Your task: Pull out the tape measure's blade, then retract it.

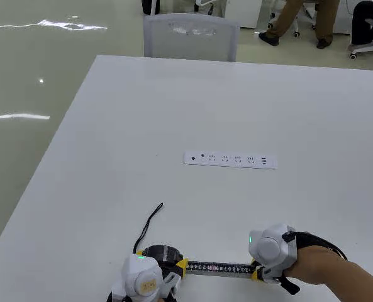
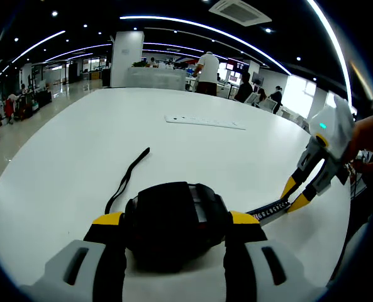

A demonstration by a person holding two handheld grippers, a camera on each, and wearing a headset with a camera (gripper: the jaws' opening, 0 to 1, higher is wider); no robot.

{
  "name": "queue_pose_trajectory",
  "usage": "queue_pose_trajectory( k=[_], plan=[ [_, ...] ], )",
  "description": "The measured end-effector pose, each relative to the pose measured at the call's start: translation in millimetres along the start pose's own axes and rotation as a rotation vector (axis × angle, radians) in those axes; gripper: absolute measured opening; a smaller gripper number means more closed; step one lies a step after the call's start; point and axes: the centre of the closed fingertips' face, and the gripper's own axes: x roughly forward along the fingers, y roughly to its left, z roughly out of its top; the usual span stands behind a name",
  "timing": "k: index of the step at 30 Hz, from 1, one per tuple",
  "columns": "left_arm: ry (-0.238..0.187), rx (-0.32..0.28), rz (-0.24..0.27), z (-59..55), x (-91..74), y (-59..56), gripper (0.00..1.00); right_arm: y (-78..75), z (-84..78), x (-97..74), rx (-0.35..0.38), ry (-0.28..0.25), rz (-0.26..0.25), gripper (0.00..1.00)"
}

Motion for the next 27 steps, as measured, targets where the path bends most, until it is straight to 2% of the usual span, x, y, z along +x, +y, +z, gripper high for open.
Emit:
queue_pose_trajectory(
  k=[17,27],
  plan=[
    [-0.003,-0.009,-0.007,-2.7,5.5,2.3,0.59,3.7,9.3,-2.3,0.0,-0.008,0.003,0.14],
    [-0.003,-0.01,-0.01,-1.6,4.5,1.3,0.59,2.3,13.4,4.0,-0.003,-0.012,0.004,0.14]
  ],
)
